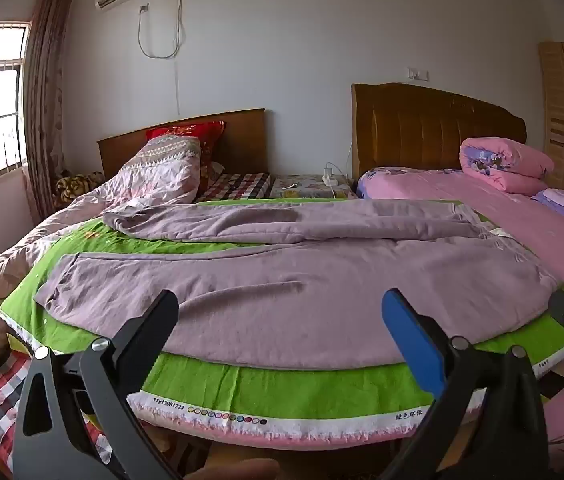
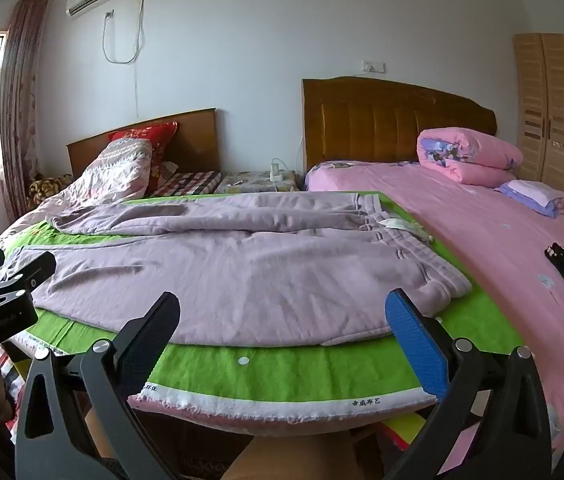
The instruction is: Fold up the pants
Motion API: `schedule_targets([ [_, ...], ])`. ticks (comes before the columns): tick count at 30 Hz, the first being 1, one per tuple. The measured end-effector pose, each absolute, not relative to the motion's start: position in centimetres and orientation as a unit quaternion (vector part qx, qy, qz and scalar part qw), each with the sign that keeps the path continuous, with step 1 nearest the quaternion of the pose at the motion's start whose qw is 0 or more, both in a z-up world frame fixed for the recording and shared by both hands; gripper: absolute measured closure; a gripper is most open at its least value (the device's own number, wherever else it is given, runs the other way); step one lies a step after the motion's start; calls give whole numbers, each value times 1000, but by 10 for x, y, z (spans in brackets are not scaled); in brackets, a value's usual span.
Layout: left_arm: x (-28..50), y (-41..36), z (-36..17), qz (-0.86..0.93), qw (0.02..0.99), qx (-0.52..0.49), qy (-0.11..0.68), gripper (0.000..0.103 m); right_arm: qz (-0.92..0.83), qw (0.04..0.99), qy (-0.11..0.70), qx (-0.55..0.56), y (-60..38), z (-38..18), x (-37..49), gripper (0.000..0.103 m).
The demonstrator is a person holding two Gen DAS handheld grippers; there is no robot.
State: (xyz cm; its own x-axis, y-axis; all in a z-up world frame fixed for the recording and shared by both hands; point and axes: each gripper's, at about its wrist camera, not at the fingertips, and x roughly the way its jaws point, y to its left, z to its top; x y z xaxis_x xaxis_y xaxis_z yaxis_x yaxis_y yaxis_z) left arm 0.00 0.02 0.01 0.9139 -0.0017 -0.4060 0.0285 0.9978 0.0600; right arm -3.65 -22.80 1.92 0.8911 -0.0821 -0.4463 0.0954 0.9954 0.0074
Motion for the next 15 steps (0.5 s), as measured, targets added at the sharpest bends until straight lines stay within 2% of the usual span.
schedule_targets([
  [15, 0, 1, 0, -10, 977, 31, 212, 1, -45, 972, 232, 18, -229, 17, -35, 4],
])
